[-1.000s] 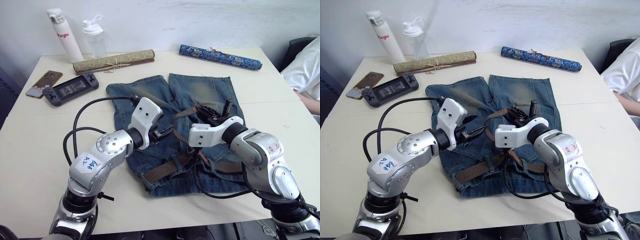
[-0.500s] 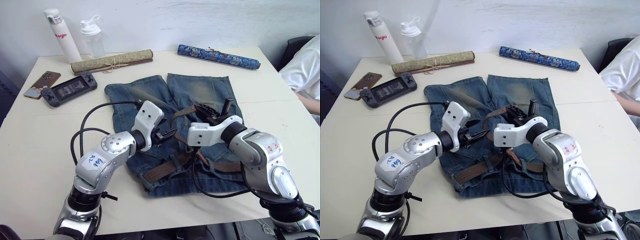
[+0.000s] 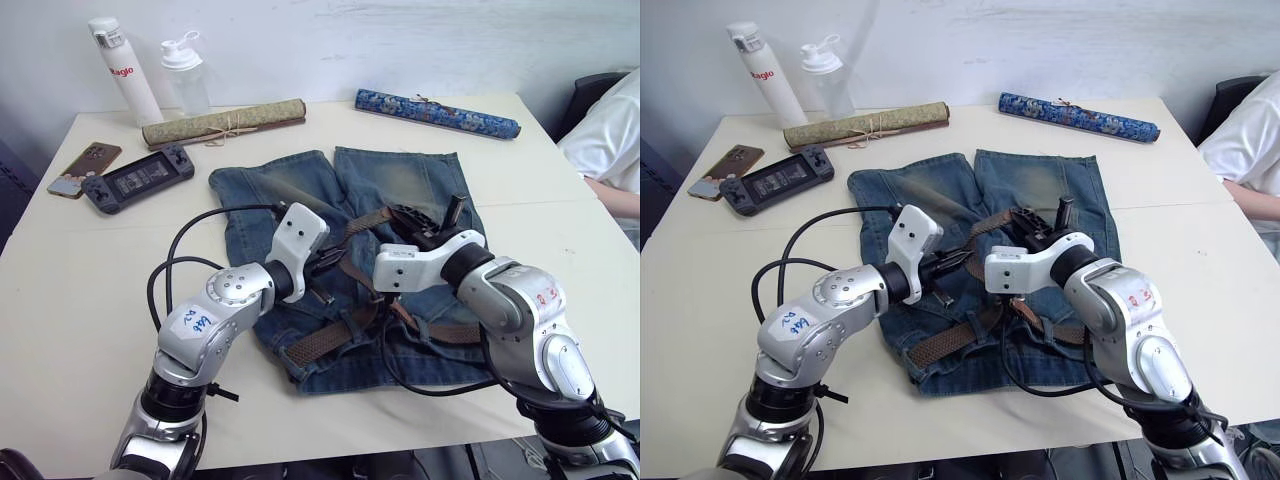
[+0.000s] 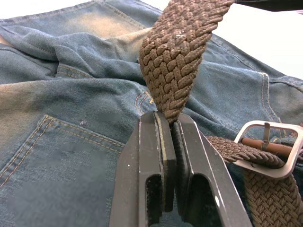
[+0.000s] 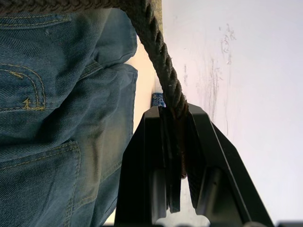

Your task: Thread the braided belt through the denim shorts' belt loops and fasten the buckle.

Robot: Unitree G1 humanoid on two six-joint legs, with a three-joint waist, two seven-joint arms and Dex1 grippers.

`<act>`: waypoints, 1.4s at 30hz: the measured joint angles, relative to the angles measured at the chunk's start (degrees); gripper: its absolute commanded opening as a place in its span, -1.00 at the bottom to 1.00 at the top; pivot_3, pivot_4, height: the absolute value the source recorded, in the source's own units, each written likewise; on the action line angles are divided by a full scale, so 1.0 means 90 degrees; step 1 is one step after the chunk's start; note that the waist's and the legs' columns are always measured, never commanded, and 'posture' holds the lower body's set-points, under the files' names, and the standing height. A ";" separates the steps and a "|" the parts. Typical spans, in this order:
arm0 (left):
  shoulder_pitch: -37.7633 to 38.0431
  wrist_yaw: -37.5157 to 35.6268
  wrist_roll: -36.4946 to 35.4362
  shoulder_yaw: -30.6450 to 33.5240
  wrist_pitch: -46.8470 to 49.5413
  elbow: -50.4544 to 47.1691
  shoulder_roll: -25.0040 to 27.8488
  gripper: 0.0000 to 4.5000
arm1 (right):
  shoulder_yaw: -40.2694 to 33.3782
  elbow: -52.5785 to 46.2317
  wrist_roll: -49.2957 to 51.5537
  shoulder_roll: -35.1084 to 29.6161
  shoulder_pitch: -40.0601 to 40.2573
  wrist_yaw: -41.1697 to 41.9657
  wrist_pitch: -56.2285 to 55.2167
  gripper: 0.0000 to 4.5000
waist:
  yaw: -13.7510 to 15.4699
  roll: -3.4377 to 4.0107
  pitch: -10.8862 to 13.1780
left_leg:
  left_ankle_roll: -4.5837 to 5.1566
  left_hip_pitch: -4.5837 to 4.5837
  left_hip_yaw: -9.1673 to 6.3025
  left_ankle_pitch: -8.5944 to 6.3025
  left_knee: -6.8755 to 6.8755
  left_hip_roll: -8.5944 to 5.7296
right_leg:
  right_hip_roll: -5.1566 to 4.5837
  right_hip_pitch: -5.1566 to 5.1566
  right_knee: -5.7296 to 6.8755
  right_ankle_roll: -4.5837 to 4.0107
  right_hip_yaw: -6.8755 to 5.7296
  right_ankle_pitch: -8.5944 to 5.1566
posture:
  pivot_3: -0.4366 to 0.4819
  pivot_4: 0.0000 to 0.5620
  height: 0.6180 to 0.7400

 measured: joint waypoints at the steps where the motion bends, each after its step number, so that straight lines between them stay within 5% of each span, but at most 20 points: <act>1: 0.0000 -0.0001 -0.0001 0.0009 0.0000 0.0005 -0.0017 -0.99 | -0.0011 -0.0003 0.0009 0.0021 0.0001 0.0000 0.0011 -1.00 | 0.0000 0.0000 0.0000 | 0.0000 0.0000 0.0000 0.0000 0.0000 0.0000 | 0.0000 0.0000 0.0000 0.0000 0.0000 0.0000 | -0.05 -0.47 0.95; 7: 0.0000 -0.0003 -0.0020 0.0066 -0.0028 0.0016 -0.0118 -1.00 | -0.0075 -0.0071 0.0075 0.0139 0.0006 0.0004 0.0118 0.08 | 0.0001 0.0000 0.0000 | 0.0000 0.0000 0.0000 0.0000 0.0000 0.0000 | 0.0000 0.0000 0.0000 0.0000 -0.0001 0.0000 | -0.05 -0.47 0.95; 9: -0.0001 -0.0026 -0.0133 0.0168 -0.0036 0.0097 -0.0376 -1.00 | -0.0120 -0.0267 0.0474 0.0697 0.0055 0.0076 0.0500 0.55 | 0.0000 0.0000 0.0000 | 0.0000 0.0000 -0.0001 0.0000 -0.0001 0.0000 | 0.0000 -0.0001 0.0002 0.0000 0.0000 0.0000 | -0.05 -0.47 0.95; 11: -0.0001 -0.0047 -0.0173 0.0176 -0.0035 0.0195 -0.0434 -1.00 | -0.0127 -0.0356 0.0569 0.0733 0.0055 0.0084 0.0608 0.79 | -0.0001 0.0000 0.0000 | 0.0000 0.0000 -0.0001 0.0000 -0.0001 -0.0001 | -0.0002 -0.0001 0.0000 0.0000 -0.0001 0.0000 | -0.05 -0.47 0.95; 15: -0.0001 -0.0075 -0.0177 0.0181 -0.0035 0.0242 -0.0441 -1.00 | -0.0238 -0.0395 0.0637 0.0814 0.0133 0.0140 0.0850 0.79 | 0.0004 0.0000 0.0000 | 0.0000 -0.0001 -0.0001 0.0000 -0.0001 -0.0002 | -0.0003 -0.0001 0.0001 0.0000 -0.0001 0.0000 | -0.05 -0.47 0.95; 20: 0.0068 -0.0158 -0.0276 0.0356 -0.0036 0.0278 -0.0481 -1.00 | -0.1377 -0.0944 0.1345 0.0866 0.0814 0.0685 0.1801 0.79 | 0.0018 0.0000 0.0000 | 0.0003 -0.0005 -0.0006 -0.0002 -0.0003 -0.0007 | -0.0008 0.0002 -0.0003 0.0001 -0.0006 0.0000 | -0.05 -0.47 0.95; 23: 0.0260 -0.0056 -0.1183 0.1404 0.0648 0.0684 -0.1349 -1.00 | -0.2076 -0.1653 0.2012 0.1269 0.1403 0.1227 0.3313 0.79 | 0.0003 0.0000 0.0000 | 0.0000 -0.0001 -0.0009 0.0000 -0.0013 0.0000 | 0.0000 0.0000 -0.0003 0.0000 -0.0005 0.0000 | -0.05 -0.47 0.95; 28: 0.0281 -0.0196 -0.1593 0.1627 0.0851 0.0756 -0.1289 -1.00 | -0.2065 -0.1889 0.2687 0.1835 0.1455 0.1259 0.5250 0.79 | -0.0006 0.0000 0.0000 | 0.0000 0.0000 -0.0009 0.0000 -0.0012 -0.0005 | -0.0006 -0.0001 0.0000 0.0000 -0.0004 0.0000 | -0.05 -0.47 0.95; 32: 0.0286 -0.0321 -0.1701 0.1617 0.0832 0.0735 -0.1228 -1.00 | -0.2083 -0.1937 0.3091 0.1887 0.1322 0.1170 0.6190 0.35 | -0.0006 0.0000 0.0000 | -0.0001 -0.0002 -0.0009 0.0000 -0.0017 -0.0007 | -0.0008 -0.0001 -0.0005 0.0000 -0.0005 0.0000 | -0.05 -0.47 0.95; 38: 0.0350 -0.0386 -0.2039 0.1795 0.0706 0.0687 -0.1264 -1.00 | -0.2424 -0.1967 0.3971 0.1879 0.0941 0.1064 0.7381 -0.93 | -0.0006 0.0000 0.0000 | 0.0000 -0.0002 -0.0010 -0.0001 -0.0018 -0.0007 | -0.0009 -0.0001 -0.0006 0.0000 -0.0004 0.0000 | -0.05 -0.47 0.95; 42: 0.0348 -0.0415 -0.2157 0.1789 0.0665 0.0667 -0.1271 -1.00 | -0.2513 -0.1972 0.4501 0.2063 0.0611 0.1043 0.7826 -0.97 | -0.0019 0.0000 0.0000 | 0.0000 -0.0001 -0.0010 -0.0001 -0.0026 -0.0005 | -0.0007 -0.0004 -0.0008 -0.0001 -0.0004 0.0000 | -0.05 -0.47 0.95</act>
